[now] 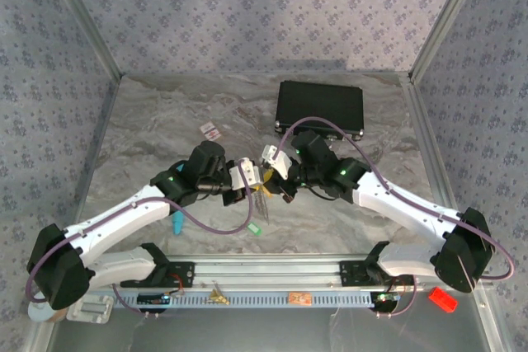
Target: Put the keys on the keyring
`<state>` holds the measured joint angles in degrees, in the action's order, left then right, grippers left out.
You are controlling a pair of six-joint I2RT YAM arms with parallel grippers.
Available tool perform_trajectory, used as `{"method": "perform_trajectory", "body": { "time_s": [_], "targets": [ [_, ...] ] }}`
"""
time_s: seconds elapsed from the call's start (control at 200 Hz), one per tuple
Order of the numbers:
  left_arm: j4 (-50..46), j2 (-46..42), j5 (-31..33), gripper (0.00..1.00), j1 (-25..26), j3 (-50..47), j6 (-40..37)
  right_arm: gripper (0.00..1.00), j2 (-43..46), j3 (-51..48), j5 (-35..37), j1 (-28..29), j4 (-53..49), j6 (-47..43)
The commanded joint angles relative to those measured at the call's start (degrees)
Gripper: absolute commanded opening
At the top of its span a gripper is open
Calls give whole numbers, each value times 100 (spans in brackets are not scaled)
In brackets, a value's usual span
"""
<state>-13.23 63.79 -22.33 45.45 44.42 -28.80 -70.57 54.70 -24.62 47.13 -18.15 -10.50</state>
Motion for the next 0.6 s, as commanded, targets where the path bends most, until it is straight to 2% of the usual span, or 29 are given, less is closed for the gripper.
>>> {"method": "perform_trajectory", "body": {
  "time_s": [0.0,0.425,0.595],
  "targets": [
    [135,2,-222,0,35,187,63,0,-41,63,129,33,263,137],
    [559,-208,-13,0,41,21,402,0,-111,-64,1273,63,27,591],
    [814,-322,193,0,46,-168,480,0,-146,5,1346,92,82,1063]
  ]
}}
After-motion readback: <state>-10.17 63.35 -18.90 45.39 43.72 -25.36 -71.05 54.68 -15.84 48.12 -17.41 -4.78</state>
